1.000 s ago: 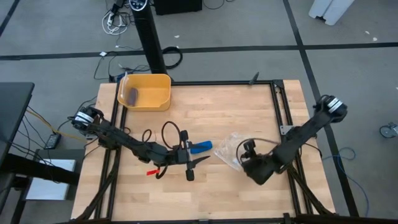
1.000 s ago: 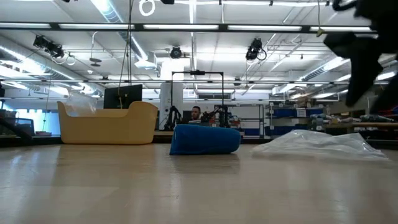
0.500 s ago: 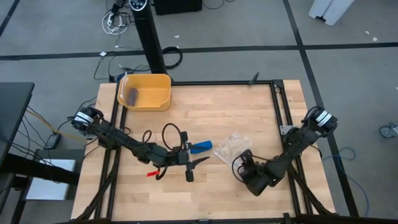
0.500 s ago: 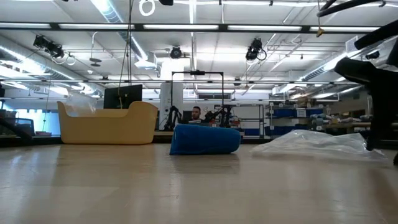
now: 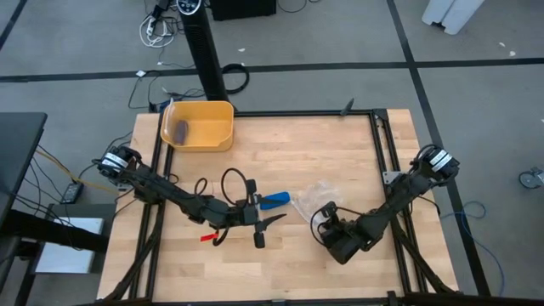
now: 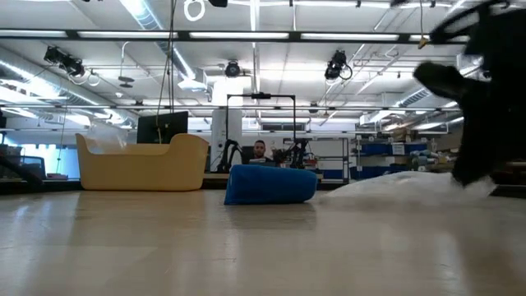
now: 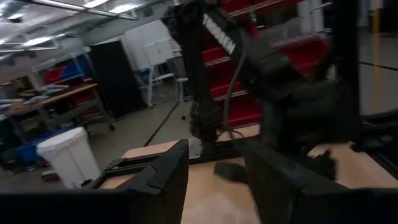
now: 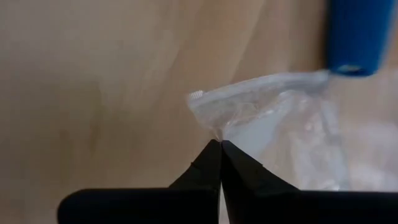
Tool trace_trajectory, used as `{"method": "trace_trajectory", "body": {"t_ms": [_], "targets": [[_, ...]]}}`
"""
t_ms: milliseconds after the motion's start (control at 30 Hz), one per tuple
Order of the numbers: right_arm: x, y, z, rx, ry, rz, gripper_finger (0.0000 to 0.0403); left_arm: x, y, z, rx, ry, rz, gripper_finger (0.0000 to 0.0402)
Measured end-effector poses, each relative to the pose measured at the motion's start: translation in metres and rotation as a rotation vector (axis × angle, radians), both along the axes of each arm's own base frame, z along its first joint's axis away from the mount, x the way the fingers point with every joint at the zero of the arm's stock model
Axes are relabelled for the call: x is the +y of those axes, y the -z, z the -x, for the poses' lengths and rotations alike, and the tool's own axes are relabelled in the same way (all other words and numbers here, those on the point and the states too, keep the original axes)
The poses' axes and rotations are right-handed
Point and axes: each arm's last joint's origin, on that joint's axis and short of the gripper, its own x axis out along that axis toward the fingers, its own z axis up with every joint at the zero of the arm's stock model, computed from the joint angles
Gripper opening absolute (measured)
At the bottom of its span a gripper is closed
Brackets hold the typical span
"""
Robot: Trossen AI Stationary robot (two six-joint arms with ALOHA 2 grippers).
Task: Roll bandage
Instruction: Open the transparent zip bag
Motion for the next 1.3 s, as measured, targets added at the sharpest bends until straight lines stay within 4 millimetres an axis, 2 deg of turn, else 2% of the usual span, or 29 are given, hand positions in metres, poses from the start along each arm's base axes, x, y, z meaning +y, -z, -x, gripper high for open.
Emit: {"method": "trace_trajectory", "body": {"t_ms": [200, 333, 533, 700, 1000, 1300], "targets": [[0.013, -0.063, 0.008, -0.228, 0.038, -0.048, 0.0002, 0.000, -0.004, 0.002, -0.033, -0.070, -0.013, 0.0163], [0.015, -0.115, 0.028, -0.467, 0.050, -0.079, 0.0002, -0.008, -0.009, 0.006, -0.065, -0.059, -0.070, 0.0163], [0.008, -0.169, 0.053, -0.764, 0.090, -0.111, 0.0001, -0.026, -0.018, 0.017, -0.131, -0.024, -0.190, 0.0163], [0.006, -0.198, 0.056, -0.913, 0.107, -0.115, 0.0001, -0.030, -0.018, 0.019, -0.136, 0.006, -0.188, 0.0163], [0.008, -0.234, 0.053, -1.066, 0.109, -0.074, 0.0000, -0.034, -0.018, 0.020, -0.139, 0.046, -0.184, 0.0178], [0.001, -0.250, 0.051, -1.135, 0.139, -0.056, 0.0000, -0.037, -0.024, 0.020, -0.188, 0.090, -0.175, 0.0190]]}}
